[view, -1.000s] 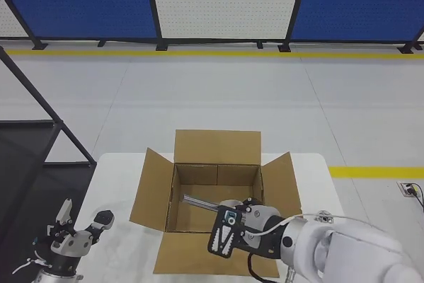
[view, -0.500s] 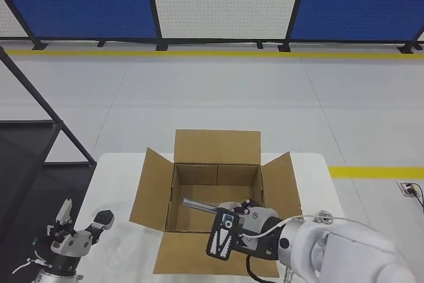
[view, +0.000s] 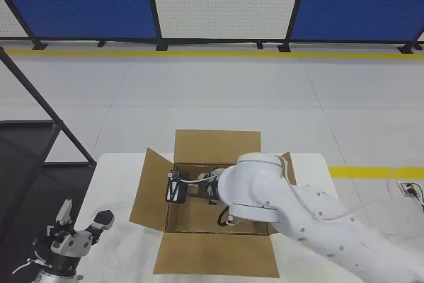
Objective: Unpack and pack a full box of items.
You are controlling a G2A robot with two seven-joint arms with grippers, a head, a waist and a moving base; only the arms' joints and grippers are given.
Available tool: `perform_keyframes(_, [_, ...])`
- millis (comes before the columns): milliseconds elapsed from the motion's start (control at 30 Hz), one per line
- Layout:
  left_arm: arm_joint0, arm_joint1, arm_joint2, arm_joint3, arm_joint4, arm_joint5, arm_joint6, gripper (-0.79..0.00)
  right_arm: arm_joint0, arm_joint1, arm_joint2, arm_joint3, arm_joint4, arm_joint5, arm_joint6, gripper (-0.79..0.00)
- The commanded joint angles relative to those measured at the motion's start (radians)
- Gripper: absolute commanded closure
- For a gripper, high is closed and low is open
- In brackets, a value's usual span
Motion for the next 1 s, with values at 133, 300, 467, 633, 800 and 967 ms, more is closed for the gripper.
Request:
perform_keyframes(133, [0.0,0.0,0.0,0.0,0.0,0.0,0.0,-0.785,0.085,-0.095,-0.11,0.265,0.051,-0.009,0.032,0.0])
perform_keyframes(300, [0.0,0.0,0.0,0.0,0.0,0.0,0.0,-0.785,0.093,-0.15,-0.152,0.406,0.099,-0.019,0.034,0.0])
perform_keyframes(467, [0.0,0.0,0.0,0.0,0.0,0.0,0.0,-0.785,0.09,-0.187,-0.183,0.497,0.114,-0.007,0.072,0.0])
perform_keyframes(633, [0.0,0.0,0.0,0.0,0.0,0.0,0.0,-0.785,0.09,-0.187,-0.183,0.497,0.114,-0.007,0.072,0.0])
perform_keyframes(800, [0.0,0.0,0.0,0.0,0.0,0.0,0.0,-0.785,0.09,-0.187,-0.183,0.497,0.114,-0.007,0.072,0.0])
perform_keyframes(967, [0.0,0.0,0.0,0.0,0.0,0.0,0.0,-0.785,0.059,-0.193,-0.191,0.544,0.09,-0.011,0.018,0.0])
